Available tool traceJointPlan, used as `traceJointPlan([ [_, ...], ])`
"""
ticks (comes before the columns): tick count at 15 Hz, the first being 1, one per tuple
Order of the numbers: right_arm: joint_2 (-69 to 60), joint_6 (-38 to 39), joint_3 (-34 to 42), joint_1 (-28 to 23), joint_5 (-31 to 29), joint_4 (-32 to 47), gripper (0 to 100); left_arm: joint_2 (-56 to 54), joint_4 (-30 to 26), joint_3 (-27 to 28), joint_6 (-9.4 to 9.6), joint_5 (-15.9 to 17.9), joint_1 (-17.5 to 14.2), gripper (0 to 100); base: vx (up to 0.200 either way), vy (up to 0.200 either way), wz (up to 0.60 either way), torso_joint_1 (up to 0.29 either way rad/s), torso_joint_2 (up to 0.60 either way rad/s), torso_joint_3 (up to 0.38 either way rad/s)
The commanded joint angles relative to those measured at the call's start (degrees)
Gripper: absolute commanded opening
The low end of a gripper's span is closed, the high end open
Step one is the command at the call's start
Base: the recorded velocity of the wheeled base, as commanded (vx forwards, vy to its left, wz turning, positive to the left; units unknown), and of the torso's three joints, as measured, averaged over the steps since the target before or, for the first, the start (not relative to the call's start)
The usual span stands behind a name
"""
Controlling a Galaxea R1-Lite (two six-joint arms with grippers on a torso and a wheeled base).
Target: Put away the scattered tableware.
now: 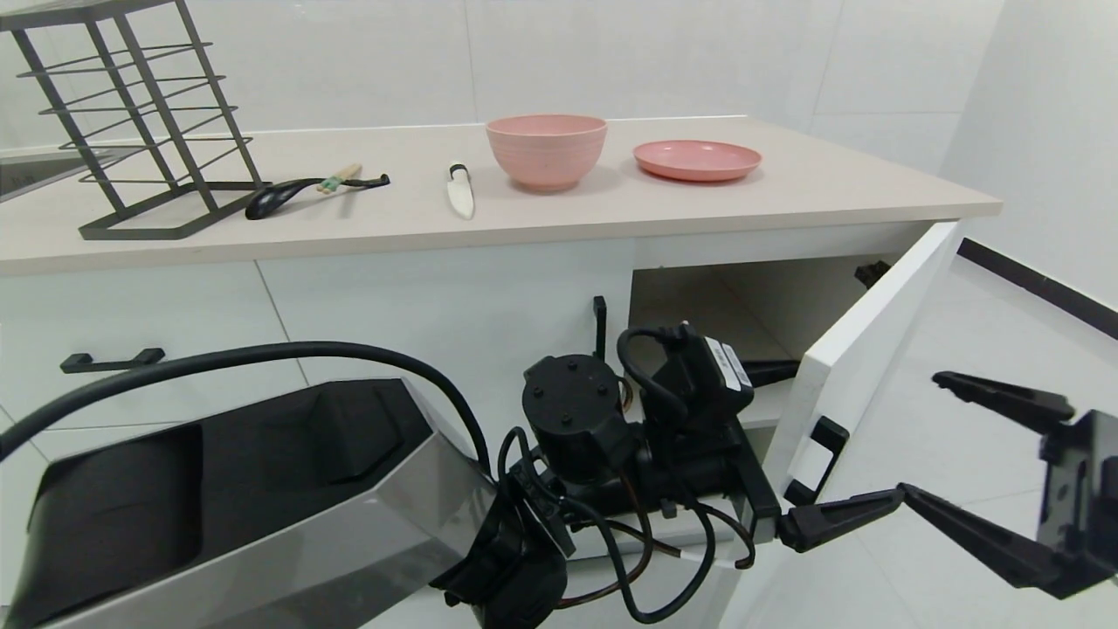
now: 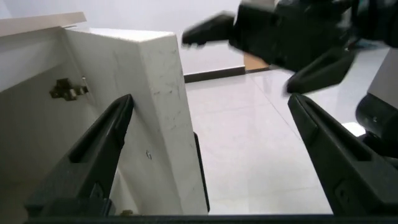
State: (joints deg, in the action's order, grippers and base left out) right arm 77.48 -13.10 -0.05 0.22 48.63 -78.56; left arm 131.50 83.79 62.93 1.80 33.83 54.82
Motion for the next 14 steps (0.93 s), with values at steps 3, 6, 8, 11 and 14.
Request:
traceJointPlan([
  [3, -31.69, 0.01, -1.09, -0.4, -0.11, 7.89, 100, -0.02, -0.2, 0.0, -0.13, -0.08, 0.99, 100, 0.0, 0.0, 0.0, 0.0, 0.0, 0.0],
  [6, -38.37, 0.27, -7.95, 0.13, -0.38, 9.65, 100, 0.6, -0.2, 0.0, -0.84, -0.08, 3.27, 100, 0.0, 0.0, 0.0, 0.0, 0.0, 0.0],
  [8, -38.72, 0.27, -11.46, -0.22, -1.61, 9.83, 100, 1.3, -0.55, 0.09, -0.84, 0.01, 5.12, 100, 0.0, 0.0, 0.0, 0.0, 0.0, 0.0],
  [11, -38.64, 0.27, -13.22, -0.22, -2.84, 9.83, 100, 2.8, -1.61, 0.88, -0.84, 0.1, 7.05, 100, 0.0, 0.0, 0.0, 0.0, 0.0, 0.0],
  [14, -38.28, 0.27, -15.86, -0.48, -2.75, 9.91, 100, 6.93, -7.32, 7.56, -0.84, 0.1, 12.77, 100, 0.0, 0.0, 0.0, 0.0, 0.0, 0.0],
])
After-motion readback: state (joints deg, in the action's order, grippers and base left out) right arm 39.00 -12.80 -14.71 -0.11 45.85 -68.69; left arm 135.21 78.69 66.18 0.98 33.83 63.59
